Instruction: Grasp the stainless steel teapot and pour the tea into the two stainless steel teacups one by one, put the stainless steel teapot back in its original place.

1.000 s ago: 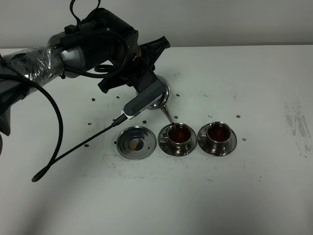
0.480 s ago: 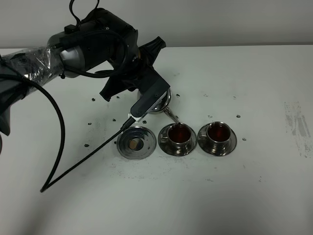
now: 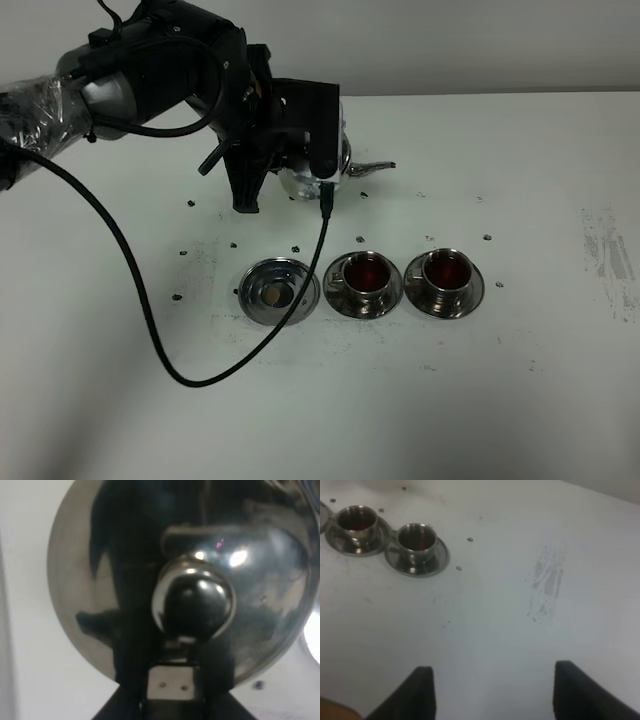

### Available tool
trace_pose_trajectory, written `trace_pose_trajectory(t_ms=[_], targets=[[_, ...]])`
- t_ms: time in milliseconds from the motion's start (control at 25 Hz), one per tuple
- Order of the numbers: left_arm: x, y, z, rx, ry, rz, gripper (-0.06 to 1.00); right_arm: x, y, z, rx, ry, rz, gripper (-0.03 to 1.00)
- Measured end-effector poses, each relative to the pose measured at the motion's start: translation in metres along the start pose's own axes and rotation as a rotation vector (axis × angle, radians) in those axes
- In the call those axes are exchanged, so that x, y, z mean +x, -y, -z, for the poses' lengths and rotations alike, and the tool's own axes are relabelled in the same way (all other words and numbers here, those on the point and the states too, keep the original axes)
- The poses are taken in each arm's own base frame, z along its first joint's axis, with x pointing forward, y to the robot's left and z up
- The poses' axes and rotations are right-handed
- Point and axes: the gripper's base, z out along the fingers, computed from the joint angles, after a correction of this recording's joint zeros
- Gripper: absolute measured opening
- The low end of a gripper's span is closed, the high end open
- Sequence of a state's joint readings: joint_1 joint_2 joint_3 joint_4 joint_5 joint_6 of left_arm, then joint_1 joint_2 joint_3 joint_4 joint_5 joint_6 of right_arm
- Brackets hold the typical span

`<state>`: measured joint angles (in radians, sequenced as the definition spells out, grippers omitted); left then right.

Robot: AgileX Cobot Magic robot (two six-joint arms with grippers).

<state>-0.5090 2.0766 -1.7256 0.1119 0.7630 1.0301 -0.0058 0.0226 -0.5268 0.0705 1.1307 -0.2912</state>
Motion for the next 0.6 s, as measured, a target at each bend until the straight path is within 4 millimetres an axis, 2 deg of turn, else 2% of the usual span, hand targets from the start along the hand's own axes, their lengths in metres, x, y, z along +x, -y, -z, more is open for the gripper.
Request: trace_pose_trajectory(t_ms=[160,280,440,600], targets=[[0.004,0.003,-0.005,0.037,-0.02,0.273,0.21,0.0,0.0,0.0,-0.005,0.001,-0.002,0.53],[0.004,0.005,-0.017,0.058,-0.028,0.424,0.21,0.0,-0.001,0.0,-0.009,0.003,-0.005,0.53],[0.003,0.011,-0.037,0.09,-0.042,0.505,0.21,0.0,-0.001,0.0,-0.014,0.004,-0.007,0.53],[0.003,0.014,-0.046,0.114,-0.046,0.524,0.21,0.0,-0.001,0.0,-0.014,0.004,-0.007,0.53]])
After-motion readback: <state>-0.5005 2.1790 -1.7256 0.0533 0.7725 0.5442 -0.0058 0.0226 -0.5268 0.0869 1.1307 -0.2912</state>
